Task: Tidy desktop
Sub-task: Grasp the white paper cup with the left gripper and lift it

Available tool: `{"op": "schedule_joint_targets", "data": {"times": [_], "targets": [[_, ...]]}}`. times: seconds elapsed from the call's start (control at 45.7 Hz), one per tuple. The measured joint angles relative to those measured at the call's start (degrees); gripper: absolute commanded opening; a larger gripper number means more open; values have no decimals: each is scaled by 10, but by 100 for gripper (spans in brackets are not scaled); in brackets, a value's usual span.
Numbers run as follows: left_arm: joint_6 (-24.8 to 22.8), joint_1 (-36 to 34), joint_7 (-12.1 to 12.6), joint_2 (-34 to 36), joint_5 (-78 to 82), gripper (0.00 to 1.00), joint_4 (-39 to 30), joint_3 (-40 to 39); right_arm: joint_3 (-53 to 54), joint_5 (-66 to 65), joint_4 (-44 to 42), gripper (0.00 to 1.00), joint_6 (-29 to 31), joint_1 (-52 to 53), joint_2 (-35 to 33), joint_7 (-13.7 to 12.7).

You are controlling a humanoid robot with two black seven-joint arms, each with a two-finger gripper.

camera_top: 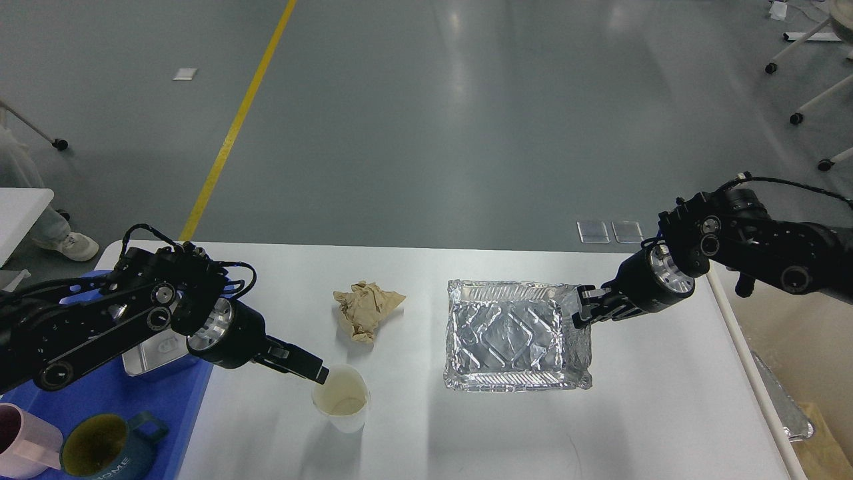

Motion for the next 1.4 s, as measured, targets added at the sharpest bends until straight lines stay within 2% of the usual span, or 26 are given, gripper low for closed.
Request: {"op": "schedule_joint_targets", "data": {"times": [0.241,0.438,0.525,0.613,0.7,0.831,0.941,1.4], "targets": [[13,-13,3,-9,12,74,0,32,0,0,0,0,0,0,-1,0],[13,-13,6,-13,18,60,0,42,0,0,-1,0,0,0,-1,0],[11,-14,11,-14,18,51,0,43,0,0,-1,0,0,0,-2,0],[9,-17,15,-14,18,33,0,43,0,0,-1,0,-1,0,-3,0],[3,-19,16,-15,19,23,1,43,0,0,-1,0,-1,0,-3,0],[-18,-25,16,-19,19,14,2,43,0,0,-1,0,-1,0,-3,0],[-23,-26,16,-21,19,2,2,43,0,1,-1,0,-1,0,-3,0],[-28,-23,10,-20,14,0,-1,37,1,3,-1,0,-1,1,-5,0]]}}
